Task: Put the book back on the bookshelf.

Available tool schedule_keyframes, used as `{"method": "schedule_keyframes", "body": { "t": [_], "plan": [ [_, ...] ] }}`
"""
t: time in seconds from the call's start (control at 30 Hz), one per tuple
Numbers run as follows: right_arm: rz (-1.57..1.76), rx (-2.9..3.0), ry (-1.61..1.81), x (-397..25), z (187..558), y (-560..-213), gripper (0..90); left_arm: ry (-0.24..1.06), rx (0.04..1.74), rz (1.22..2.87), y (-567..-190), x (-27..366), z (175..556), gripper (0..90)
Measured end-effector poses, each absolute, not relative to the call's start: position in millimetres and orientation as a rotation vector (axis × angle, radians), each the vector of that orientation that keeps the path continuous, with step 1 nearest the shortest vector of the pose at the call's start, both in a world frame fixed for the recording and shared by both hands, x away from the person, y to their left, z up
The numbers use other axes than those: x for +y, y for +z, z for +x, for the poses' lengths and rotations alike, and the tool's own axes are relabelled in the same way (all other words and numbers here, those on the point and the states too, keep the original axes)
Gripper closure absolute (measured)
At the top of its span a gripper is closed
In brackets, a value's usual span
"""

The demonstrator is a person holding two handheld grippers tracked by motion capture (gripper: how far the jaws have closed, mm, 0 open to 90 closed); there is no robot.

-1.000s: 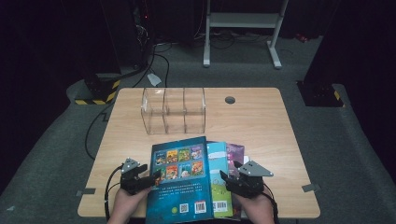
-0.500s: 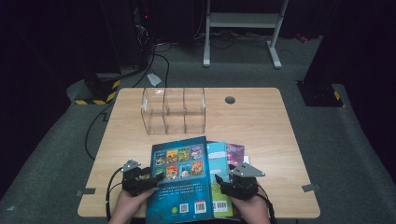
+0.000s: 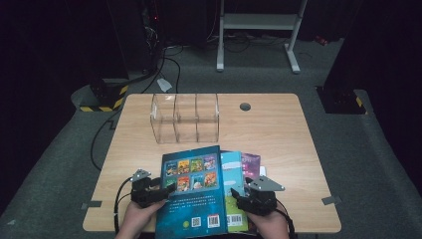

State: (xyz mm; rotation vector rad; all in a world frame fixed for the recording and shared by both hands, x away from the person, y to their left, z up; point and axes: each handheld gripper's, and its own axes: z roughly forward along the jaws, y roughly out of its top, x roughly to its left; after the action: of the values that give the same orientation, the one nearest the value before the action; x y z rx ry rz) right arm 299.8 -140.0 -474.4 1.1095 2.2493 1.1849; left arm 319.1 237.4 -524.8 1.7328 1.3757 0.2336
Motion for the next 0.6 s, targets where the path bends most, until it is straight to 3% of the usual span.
{"method": "schedule_keyframes", "body": {
  "t": [0.6],
  "plan": [
    [1.106,2.269,1.178,-132.8,293.1,-476.1,30.9,0.230,1.360,1.733,-521.8,231.2,322.5,29.1]
  ]
}}
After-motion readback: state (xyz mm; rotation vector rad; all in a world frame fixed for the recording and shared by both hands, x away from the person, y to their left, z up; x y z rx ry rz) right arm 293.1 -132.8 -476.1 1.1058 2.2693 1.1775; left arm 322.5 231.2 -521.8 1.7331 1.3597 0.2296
